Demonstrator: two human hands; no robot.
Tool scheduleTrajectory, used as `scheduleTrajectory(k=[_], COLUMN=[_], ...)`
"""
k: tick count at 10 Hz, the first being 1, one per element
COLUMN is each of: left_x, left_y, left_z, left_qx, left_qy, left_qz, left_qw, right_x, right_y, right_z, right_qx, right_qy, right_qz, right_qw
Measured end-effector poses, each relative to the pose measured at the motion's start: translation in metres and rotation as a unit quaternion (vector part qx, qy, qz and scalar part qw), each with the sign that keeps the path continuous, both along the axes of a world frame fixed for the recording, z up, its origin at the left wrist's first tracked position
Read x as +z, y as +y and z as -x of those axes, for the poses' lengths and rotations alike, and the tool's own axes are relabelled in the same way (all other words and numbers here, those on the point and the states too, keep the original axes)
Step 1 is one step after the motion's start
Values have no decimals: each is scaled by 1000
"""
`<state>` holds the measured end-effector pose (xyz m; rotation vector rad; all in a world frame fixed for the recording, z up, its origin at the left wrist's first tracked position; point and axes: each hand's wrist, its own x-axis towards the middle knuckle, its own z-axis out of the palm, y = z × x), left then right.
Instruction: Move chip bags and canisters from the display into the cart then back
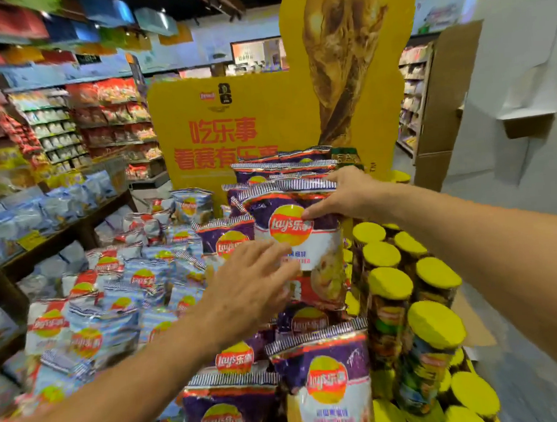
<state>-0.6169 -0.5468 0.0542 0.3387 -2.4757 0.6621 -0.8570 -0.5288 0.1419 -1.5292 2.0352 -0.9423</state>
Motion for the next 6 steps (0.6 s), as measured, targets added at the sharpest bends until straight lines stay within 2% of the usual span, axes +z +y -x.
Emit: scheduleTrajectory(k=[1, 2, 3, 4, 5, 6], left_x=[-11, -19, -26, -30, -23, -21], left_y=[-22, -47, -62, -75, -74, -72], left_z=[23, 42, 55, 65, 67, 56], left_qx=[65, 140, 171, 167, 171, 160], left_qy=[-53, -107, -142, -159, -176, -158], left_qz=[-56, -102, -118, -110, -103, -102], left_qw=[995, 979, 968, 967, 964, 969], right_x=[-20, -39, -53, -54, -57, -53], right_y=[-25, -43, -46, -37, -26, -18], right_z=[5, 11, 18, 16, 10, 6], right_qx=[10, 39, 26, 71, 134, 113], right_qy=[51, 109, 287, 426, 483, 453], right_qz=[-28, 1, 166, 255, 147, 149], right_qw=[998, 993, 943, 865, 853, 872])
